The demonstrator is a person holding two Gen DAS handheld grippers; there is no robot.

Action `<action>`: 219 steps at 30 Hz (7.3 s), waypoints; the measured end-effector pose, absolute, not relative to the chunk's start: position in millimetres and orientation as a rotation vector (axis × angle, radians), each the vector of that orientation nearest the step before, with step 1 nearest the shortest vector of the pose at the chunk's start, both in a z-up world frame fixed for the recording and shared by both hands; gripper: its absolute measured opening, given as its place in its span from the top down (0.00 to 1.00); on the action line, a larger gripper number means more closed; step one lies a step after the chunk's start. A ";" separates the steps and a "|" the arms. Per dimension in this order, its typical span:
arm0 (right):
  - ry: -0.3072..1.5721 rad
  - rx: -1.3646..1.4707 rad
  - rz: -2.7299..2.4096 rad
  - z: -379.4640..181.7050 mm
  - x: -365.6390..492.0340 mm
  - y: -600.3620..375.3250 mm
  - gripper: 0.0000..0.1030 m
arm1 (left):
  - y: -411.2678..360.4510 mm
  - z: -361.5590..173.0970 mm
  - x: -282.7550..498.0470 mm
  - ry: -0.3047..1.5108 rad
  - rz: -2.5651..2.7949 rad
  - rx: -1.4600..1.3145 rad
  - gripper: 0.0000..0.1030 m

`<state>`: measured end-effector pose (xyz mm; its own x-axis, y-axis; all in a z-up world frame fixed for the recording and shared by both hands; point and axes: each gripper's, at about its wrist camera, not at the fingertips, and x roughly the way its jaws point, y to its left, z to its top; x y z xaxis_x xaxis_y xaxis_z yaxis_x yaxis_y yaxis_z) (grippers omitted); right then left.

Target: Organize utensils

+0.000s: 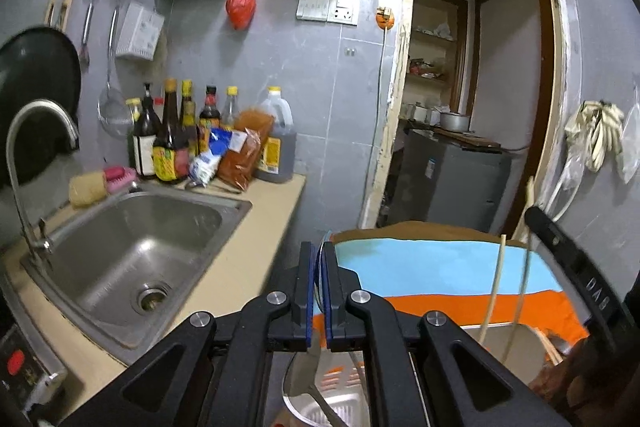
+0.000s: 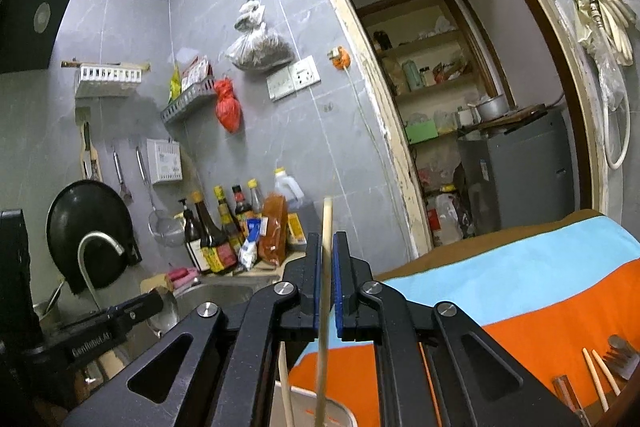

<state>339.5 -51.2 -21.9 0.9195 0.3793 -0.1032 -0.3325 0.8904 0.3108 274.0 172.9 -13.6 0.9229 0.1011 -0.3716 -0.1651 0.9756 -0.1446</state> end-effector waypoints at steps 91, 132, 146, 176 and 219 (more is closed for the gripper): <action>0.757 0.022 0.224 -138.5 350.4 -349.4 0.10 | -129.8 -126.5 351.4 0.899 -0.057 -0.028 0.30; 0.993 -0.010 0.374 -154.3 415.7 -311.6 0.81 | -127.3 -141.3 376.3 1.049 -0.167 -0.079 0.76; 1.048 0.226 0.382 -163.6 409.4 -315.5 0.99 | -127.7 -138.1 375.3 1.080 -0.172 -0.122 0.89; 0.496 0.177 0.241 4.1 296.2 -300.6 0.99 | -51.0 -12.1 272.7 0.577 -0.247 -0.288 0.89; 0.322 0.197 0.444 -1.7 329.0 -51.1 0.99 | 179.7 -9.0 296.3 0.247 -0.039 -0.421 0.88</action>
